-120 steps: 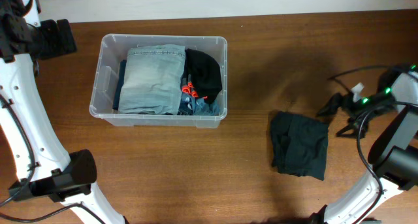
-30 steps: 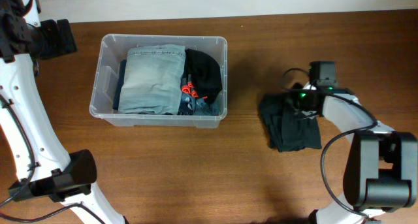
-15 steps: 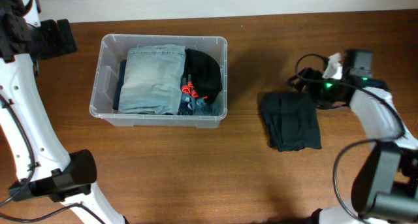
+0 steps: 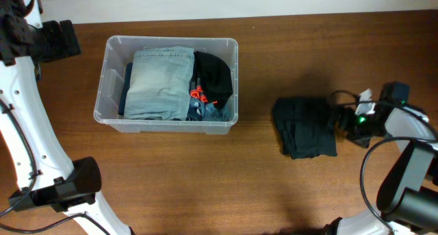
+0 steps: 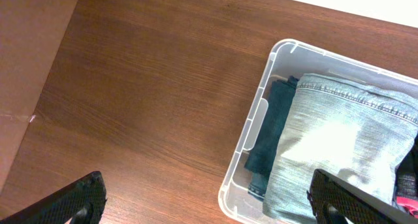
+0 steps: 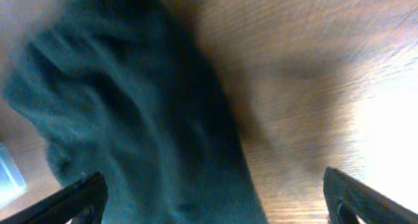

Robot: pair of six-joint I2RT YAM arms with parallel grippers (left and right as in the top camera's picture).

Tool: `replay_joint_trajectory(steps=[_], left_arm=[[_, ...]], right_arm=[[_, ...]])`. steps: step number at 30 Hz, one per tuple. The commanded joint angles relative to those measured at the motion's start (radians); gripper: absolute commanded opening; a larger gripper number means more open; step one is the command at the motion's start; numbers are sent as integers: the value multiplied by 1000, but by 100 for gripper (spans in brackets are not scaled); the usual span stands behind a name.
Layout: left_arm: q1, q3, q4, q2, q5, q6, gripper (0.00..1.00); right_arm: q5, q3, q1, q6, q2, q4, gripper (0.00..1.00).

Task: Pack container
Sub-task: 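Grasp the second black folded garment on the table with the right gripper, then lift the black garment and carry it over the box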

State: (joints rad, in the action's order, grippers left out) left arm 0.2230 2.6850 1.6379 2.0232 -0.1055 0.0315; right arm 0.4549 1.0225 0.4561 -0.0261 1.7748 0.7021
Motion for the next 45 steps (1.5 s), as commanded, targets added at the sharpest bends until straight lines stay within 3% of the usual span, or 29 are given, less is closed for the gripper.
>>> replay_joint_trajectory(steps=[1, 9, 12, 14, 16, 26, 30, 33, 37, 45], left_arm=[[1, 15, -1, -23, -5, 10, 100], [1, 15, -1, -23, -5, 10, 100], [1, 15, -1, -23, -5, 10, 100], [1, 15, -1, -23, -5, 10, 100], [1, 15, -1, -23, -5, 10, 100], [1, 15, -1, -23, -5, 10, 100], [1, 15, -1, -23, -5, 10, 100], [1, 15, -1, -23, -4, 10, 100], [1, 15, -1, -23, -5, 10, 100], [1, 15, -1, -23, -5, 10, 100]], right_arm=[[77, -58, -6, 56, 1, -14, 98], [210, -225, -100, 44, 1, -133, 90], [226, -263, -125, 23, 1, -196, 80], [225, -270, -128, 1, 1, -213, 63], [219, -269, -127, -14, 1, -218, 54], [183, -255, -127, -136, -1, -307, 30], [312, -134, -132, -148, -35, -230, 12], [316, -20, -154, -147, -85, -117, 6], [316, 154, -229, -147, -171, -22, 4], [316, 518, -523, -148, -236, -33, 4]])
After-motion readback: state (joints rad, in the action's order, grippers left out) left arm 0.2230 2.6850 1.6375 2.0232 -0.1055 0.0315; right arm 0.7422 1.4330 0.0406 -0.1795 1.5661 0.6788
